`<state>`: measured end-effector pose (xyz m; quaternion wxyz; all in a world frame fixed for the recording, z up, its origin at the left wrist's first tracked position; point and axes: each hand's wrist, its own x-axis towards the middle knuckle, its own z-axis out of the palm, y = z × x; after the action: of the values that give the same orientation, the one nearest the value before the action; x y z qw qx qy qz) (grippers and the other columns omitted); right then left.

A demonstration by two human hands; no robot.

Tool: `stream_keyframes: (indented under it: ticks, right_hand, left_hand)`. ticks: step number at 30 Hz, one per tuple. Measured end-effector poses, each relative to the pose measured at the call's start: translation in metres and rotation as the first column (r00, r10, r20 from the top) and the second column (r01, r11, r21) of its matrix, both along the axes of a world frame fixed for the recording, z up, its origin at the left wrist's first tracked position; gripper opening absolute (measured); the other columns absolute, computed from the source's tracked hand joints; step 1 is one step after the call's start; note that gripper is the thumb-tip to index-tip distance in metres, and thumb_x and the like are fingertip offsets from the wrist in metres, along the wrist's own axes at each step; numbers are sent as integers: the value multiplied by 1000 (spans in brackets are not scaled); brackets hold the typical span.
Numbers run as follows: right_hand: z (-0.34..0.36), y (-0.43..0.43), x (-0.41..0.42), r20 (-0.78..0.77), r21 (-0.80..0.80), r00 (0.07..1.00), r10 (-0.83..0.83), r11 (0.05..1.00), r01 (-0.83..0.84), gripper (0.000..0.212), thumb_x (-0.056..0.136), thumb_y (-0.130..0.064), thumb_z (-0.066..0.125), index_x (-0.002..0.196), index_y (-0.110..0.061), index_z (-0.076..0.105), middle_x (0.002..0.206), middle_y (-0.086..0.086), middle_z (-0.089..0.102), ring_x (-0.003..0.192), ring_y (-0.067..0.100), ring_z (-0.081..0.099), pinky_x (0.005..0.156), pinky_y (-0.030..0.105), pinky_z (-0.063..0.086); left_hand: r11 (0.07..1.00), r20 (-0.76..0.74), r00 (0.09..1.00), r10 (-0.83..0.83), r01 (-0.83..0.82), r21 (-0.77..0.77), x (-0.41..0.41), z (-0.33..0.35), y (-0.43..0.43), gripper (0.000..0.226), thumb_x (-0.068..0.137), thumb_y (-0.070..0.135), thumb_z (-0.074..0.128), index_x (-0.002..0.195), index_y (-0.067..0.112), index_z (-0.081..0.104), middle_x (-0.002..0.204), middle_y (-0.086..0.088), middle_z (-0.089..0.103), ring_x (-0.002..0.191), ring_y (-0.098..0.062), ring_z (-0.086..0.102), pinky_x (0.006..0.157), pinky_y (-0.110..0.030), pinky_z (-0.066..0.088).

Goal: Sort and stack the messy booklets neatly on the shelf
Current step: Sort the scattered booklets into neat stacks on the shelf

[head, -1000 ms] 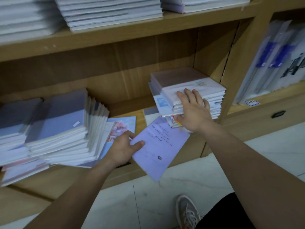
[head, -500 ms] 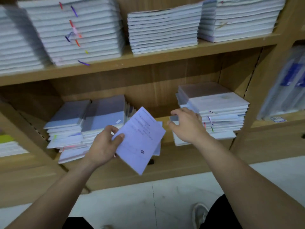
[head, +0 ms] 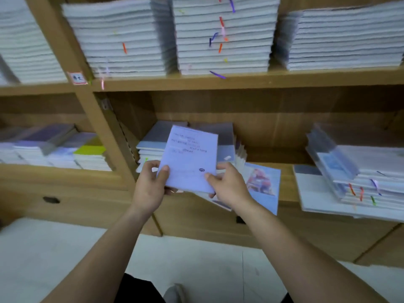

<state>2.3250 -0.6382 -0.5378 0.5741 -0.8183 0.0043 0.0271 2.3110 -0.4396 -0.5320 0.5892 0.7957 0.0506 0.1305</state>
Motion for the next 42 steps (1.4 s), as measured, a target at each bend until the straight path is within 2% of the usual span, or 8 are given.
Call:
stream_keyframes:
  ticks: [5, 12, 16, 20, 23, 28, 32, 42]
  right_hand:
    - [13, 28, 29, -5, 217, 991, -131, 968, 129, 17, 100, -21, 60, 113, -23, 48, 88, -3, 63, 52, 14, 57, 56, 31, 49]
    - [10, 95, 106, 51, 200, 965, -258, 949, 244, 15, 102, -21, 56, 116, -16, 54, 93, 5, 66, 46, 14, 59, 47, 26, 49]
    - [9, 134, 149, 45, 88, 976, -213, 974, 208, 35, 96, -28, 65, 123, -6, 58, 83, 2, 66, 55, 18, 66, 54, 29, 54]
    - [-2, 150, 165, 49, -105, 997, -51, 993, 56, 78, 72, -46, 84, 134, -8, 56, 119, 9, 69, 106, 28, 67, 92, 41, 56]
    - [-4, 146, 168, 161, -322, 987, -10, 945, 62, 61, 81, -39, 81, 127, -5, 60, 104, 6, 70, 100, 26, 66, 82, 34, 54]
    - [10, 143, 163, 172, -735, 980, 105, 675, 56, 38, 89, -49, 69, 96, -15, 53, 98, 6, 62, 93, 30, 63, 67, 34, 47]
    - [13, 123, 134, 302, -737, 936, 180, 666, 110, 44, 92, -48, 61, 123, -17, 58, 116, 5, 63, 103, 29, 63, 73, 35, 51]
    - [-1, -80, 33, 280, -786, 954, 111, 596, 162, 29, 94, -38, 60, 118, -23, 66, 110, -1, 57, 98, 22, 61, 71, 31, 44]
  left_hand:
    - [998, -70, 997, 10, -6, 60, 9, 1, 42, 26, 102, 41, 48, 108, 24, 66, 93, 8, 66, 75, -13, 66, 65, -27, 47]
    - [970, -219, 964, 153, -104, 219, 23, -23, 91, 56, 76, 62, 52, 119, 30, 67, 103, 10, 69, 103, -18, 63, 95, -36, 48]
    - [947, -308, 942, 137, -33, 319, 26, -38, 94, 40, 93, 46, 59, 129, 31, 61, 117, 3, 64, 113, -20, 59, 95, -30, 43]
    - [919, -351, 929, 112, 37, 393, 26, -47, 96, 44, 95, 44, 57, 136, 30, 55, 128, 1, 61, 117, -19, 56, 92, -25, 41]
    - [900, -378, 920, 106, 72, 429, 28, -51, 99, 48, 95, 46, 56, 139, 28, 52, 131, 3, 60, 118, -19, 56, 94, -28, 43]
    - [897, -405, 909, 101, 93, 431, 26, -53, 97, 50, 94, 46, 57, 139, 27, 52, 128, 5, 58, 116, -18, 56, 98, -30, 45]
    - [876, -405, 911, 77, 133, 464, 28, -48, 83, 49, 94, 46, 57, 139, 27, 51, 128, 4, 58, 115, -18, 56, 96, -28, 44]
    - [714, -260, 932, -252, 360, 600, 13, -30, -48, 36, 95, 42, 56, 128, 28, 59, 124, 9, 57, 107, -12, 57, 91, -27, 44]
